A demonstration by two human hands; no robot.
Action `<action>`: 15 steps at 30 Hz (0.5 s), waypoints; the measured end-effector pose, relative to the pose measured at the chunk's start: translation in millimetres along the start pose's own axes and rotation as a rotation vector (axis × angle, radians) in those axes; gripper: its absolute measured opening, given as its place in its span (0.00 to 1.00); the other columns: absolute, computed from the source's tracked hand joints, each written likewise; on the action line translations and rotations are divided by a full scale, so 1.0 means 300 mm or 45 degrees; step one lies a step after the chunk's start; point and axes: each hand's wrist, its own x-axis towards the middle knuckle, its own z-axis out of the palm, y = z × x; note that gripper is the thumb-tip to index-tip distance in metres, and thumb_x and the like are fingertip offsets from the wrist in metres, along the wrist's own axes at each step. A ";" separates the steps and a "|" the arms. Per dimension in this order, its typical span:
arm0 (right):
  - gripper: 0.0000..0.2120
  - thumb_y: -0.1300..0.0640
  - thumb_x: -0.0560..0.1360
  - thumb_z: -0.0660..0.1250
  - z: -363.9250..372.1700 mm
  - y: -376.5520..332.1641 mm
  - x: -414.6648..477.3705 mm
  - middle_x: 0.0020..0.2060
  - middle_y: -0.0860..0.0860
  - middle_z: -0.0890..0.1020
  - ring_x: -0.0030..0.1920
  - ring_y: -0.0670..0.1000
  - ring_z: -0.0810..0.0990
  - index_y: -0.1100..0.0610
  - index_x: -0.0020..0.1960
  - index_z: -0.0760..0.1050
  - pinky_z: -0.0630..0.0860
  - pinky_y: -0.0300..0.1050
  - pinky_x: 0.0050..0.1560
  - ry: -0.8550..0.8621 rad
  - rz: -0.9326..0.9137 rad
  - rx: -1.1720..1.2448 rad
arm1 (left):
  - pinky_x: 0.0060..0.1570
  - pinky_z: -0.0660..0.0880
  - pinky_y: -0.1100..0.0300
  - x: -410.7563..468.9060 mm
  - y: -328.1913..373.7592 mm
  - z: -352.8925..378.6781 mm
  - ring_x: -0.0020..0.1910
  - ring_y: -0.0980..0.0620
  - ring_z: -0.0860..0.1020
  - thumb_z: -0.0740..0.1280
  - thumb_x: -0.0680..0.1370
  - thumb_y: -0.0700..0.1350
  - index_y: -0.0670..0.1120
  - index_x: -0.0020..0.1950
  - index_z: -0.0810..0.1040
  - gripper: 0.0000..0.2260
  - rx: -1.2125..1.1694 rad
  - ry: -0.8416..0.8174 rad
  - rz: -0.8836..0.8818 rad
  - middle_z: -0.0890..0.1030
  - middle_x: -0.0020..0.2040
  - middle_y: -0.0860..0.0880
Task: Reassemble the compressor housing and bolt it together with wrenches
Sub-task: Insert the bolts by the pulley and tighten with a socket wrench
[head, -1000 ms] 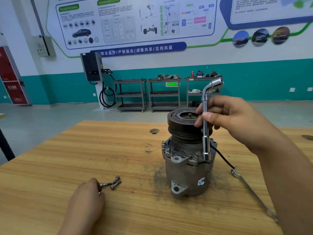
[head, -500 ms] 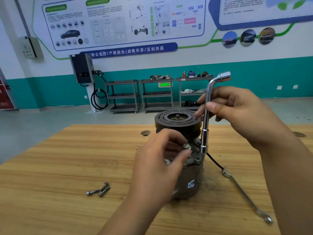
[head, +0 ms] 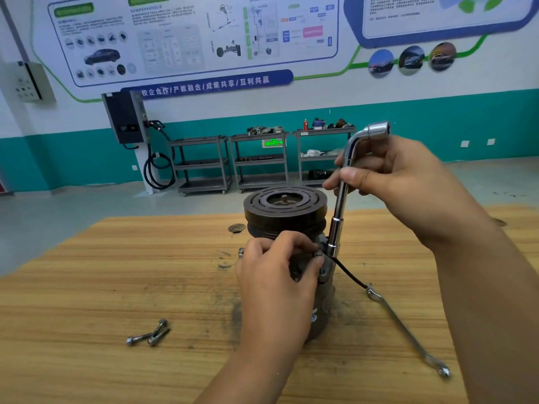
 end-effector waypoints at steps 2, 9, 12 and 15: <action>0.08 0.62 0.75 0.67 0.006 0.001 0.001 0.37 0.41 0.85 0.43 0.38 0.82 0.51 0.48 0.73 0.74 0.31 0.40 0.010 -0.012 0.040 | 0.51 0.72 0.51 -0.005 -0.009 0.009 0.46 0.58 0.74 0.77 0.67 0.42 0.56 0.42 0.77 0.13 0.037 0.042 0.032 0.74 0.46 0.64; 0.11 0.65 0.73 0.68 0.029 -0.011 -0.003 0.37 0.44 0.85 0.44 0.42 0.83 0.49 0.45 0.73 0.77 0.31 0.47 -0.023 -0.084 0.073 | 0.44 0.59 0.55 -0.014 -0.032 0.035 0.45 0.60 0.67 0.78 0.66 0.45 0.54 0.46 0.76 0.15 0.284 0.045 0.117 0.81 0.38 0.61; 0.07 0.65 0.73 0.68 0.036 -0.020 -0.005 0.39 0.45 0.85 0.44 0.42 0.84 0.55 0.46 0.74 0.77 0.32 0.48 -0.005 -0.132 0.081 | 0.43 0.59 0.55 -0.018 -0.036 0.040 0.44 0.59 0.67 0.79 0.65 0.46 0.54 0.47 0.76 0.16 0.333 0.067 0.135 0.82 0.37 0.61; 0.05 0.65 0.73 0.67 0.049 -0.024 -0.005 0.39 0.46 0.85 0.44 0.43 0.84 0.59 0.48 0.73 0.77 0.35 0.48 0.009 -0.145 0.085 | 0.43 0.61 0.54 -0.022 -0.039 0.043 0.43 0.59 0.68 0.79 0.64 0.47 0.53 0.47 0.76 0.16 0.363 0.092 0.152 0.81 0.36 0.61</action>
